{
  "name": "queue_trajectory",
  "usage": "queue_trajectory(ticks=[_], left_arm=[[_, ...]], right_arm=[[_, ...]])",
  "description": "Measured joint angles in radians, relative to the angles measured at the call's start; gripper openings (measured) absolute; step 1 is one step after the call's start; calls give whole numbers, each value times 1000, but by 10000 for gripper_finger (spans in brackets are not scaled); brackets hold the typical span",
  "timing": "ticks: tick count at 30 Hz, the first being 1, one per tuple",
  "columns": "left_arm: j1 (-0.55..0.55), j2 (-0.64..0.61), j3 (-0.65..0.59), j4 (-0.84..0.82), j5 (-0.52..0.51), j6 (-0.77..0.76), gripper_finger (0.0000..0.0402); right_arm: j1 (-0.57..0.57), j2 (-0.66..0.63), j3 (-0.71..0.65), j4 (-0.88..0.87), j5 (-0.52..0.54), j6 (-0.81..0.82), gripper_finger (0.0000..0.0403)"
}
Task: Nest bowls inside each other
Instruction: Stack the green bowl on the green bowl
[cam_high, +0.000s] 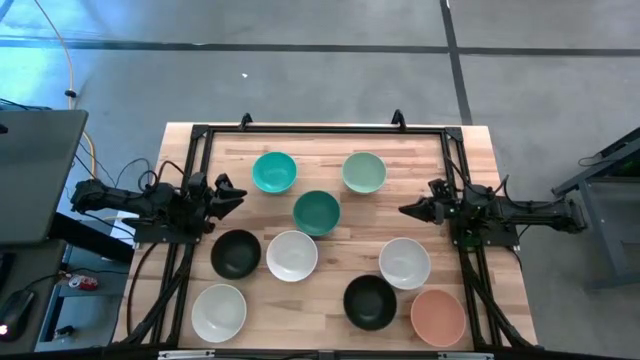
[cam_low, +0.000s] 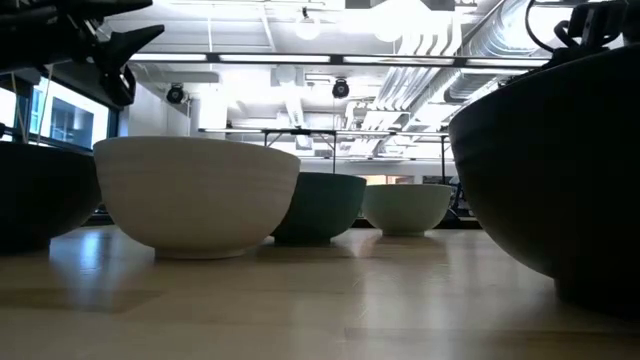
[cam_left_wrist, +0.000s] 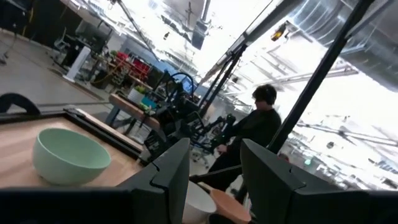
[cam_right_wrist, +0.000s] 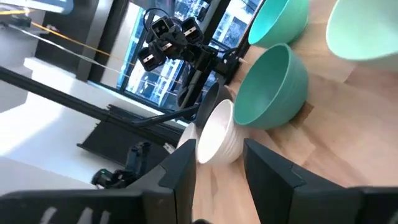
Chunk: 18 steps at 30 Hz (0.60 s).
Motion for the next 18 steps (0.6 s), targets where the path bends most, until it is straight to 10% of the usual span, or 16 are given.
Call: queue_trajectory(ticks=[18], left_arm=[[0,0,0,-8,-74,-9,131]], right_arm=[[-21,0,115,-28,55,-121,124]])
